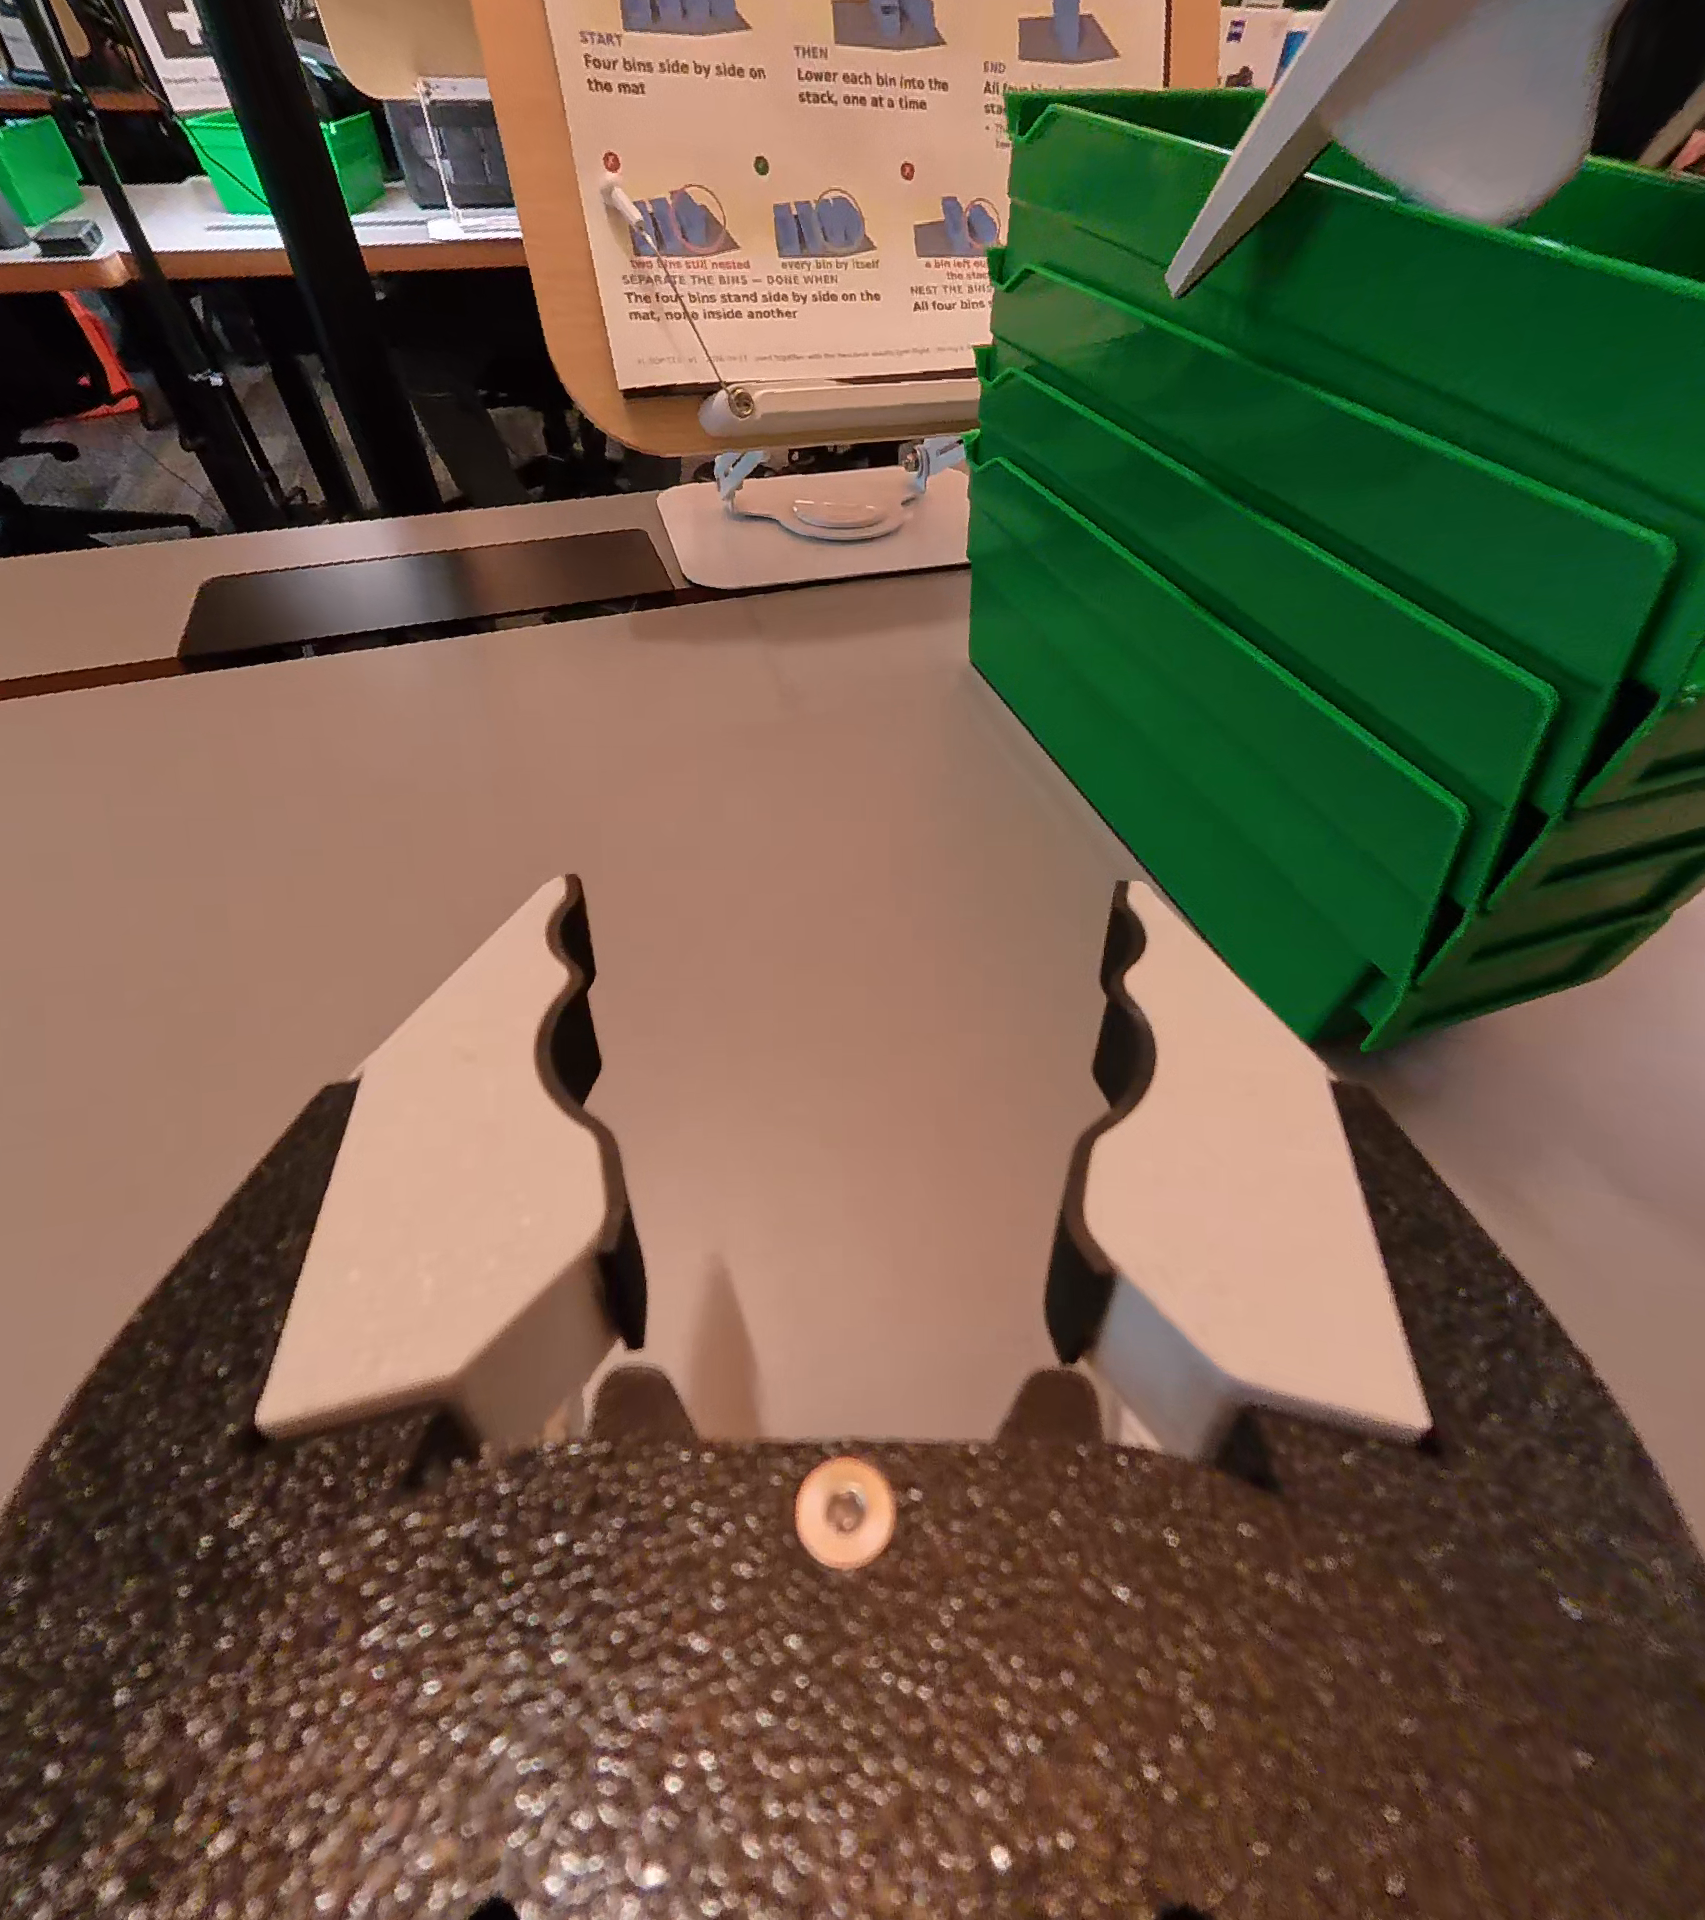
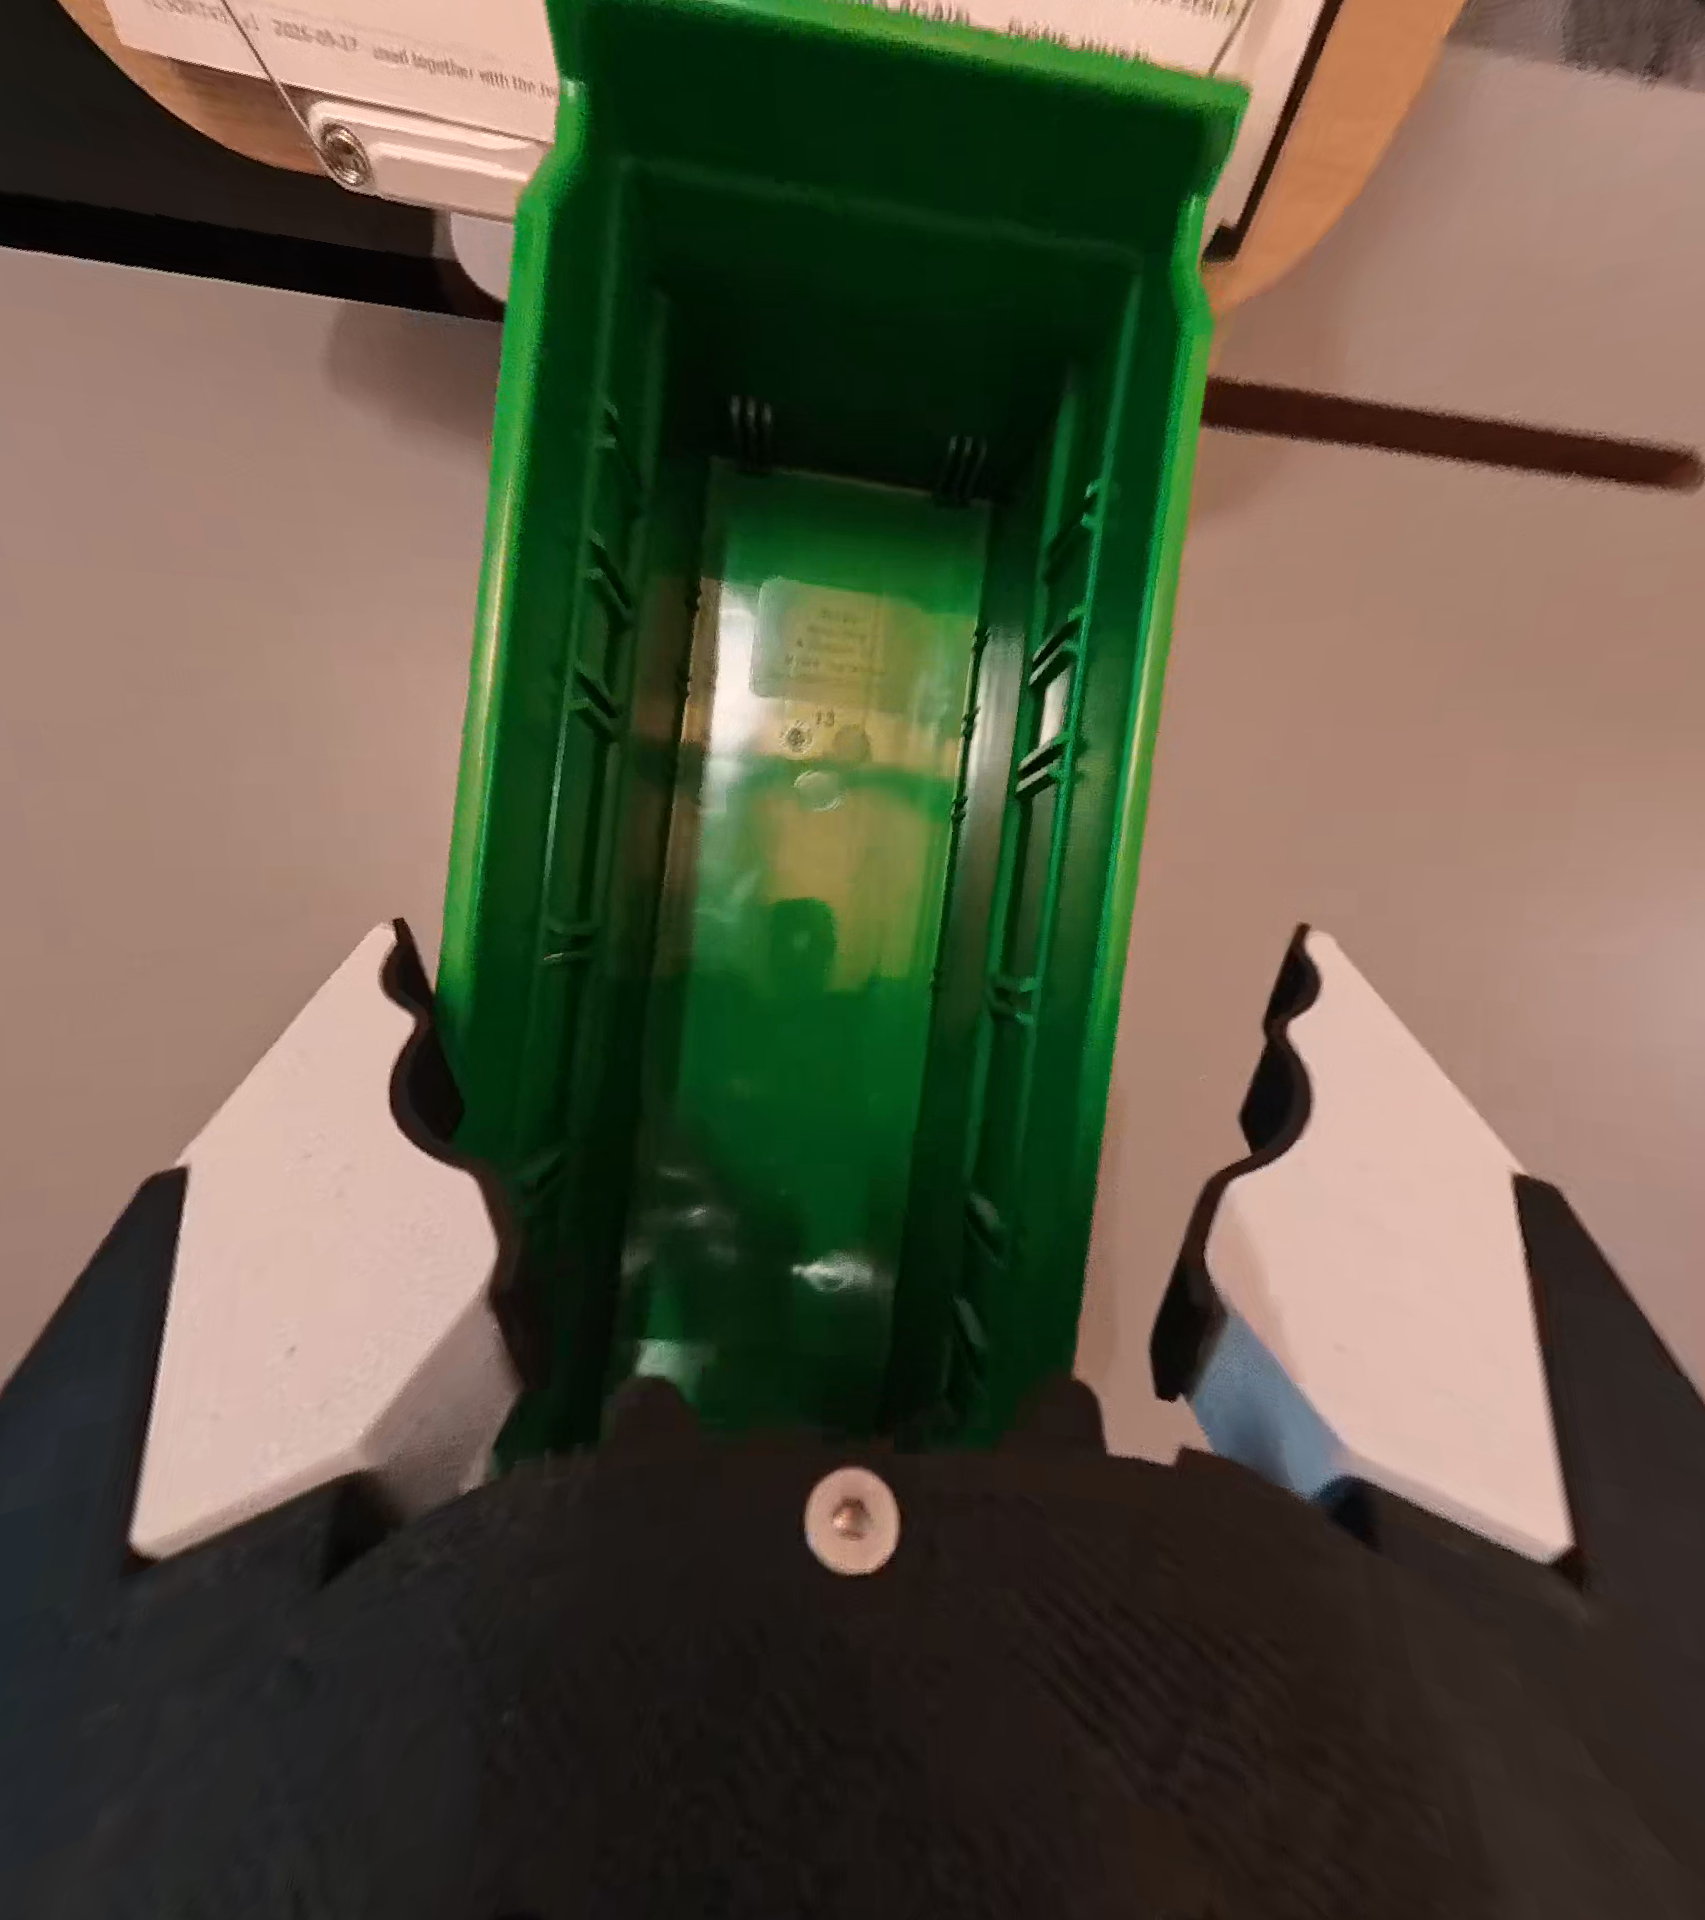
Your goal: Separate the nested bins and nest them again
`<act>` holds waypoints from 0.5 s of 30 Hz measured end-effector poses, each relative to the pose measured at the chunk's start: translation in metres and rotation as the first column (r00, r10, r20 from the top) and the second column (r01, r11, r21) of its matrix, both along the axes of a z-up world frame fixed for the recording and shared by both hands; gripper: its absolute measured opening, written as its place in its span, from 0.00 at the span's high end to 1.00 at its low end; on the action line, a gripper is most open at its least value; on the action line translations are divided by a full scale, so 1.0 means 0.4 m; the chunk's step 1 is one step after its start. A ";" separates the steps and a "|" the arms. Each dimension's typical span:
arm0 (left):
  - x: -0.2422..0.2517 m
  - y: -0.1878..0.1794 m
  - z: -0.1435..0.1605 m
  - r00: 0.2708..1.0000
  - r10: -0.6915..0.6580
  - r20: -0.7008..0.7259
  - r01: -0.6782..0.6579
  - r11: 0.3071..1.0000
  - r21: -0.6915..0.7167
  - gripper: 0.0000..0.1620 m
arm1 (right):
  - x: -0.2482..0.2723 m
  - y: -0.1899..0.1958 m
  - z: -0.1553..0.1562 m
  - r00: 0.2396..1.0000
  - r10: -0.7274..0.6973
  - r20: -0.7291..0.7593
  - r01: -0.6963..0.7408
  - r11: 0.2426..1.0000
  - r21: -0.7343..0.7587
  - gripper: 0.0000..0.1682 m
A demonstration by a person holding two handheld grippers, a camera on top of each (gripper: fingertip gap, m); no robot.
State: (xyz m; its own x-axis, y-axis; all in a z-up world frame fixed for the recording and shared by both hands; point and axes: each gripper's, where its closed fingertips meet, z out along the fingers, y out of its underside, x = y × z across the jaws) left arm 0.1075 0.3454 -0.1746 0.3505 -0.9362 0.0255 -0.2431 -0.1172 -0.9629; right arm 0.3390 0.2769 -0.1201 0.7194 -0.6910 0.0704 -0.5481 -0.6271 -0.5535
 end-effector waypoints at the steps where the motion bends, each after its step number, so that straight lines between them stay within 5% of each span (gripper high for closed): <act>1: 0.000 0.001 -0.001 1.000 -0.001 0.001 0.001 1.000 -0.006 0.41 | -0.006 0.002 -0.003 1.000 -0.010 -0.025 0.010 1.000 0.018 0.11; 8: -0.002 0.006 -0.012 1.000 0.001 -0.014 -0.002 1.000 -0.023 0.40 | -0.007 -0.014 -0.010 0.997 -0.068 -0.048 0.068 0.998 0.007 0.07; 15: -0.008 0.018 -0.019 1.000 0.007 -0.011 -0.007 0.998 -0.062 0.40 | -0.036 -0.009 -0.026 0.980 -0.087 -0.179 0.092 0.996 0.020 0.15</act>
State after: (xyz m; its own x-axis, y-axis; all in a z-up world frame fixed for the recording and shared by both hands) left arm 0.1043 0.3527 -0.1824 0.3575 -0.9306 0.0791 -0.2527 -0.1779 -0.9510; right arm 0.3244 0.2731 -0.1306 0.6538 -0.7530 -0.0738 -0.6927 -0.5565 -0.4586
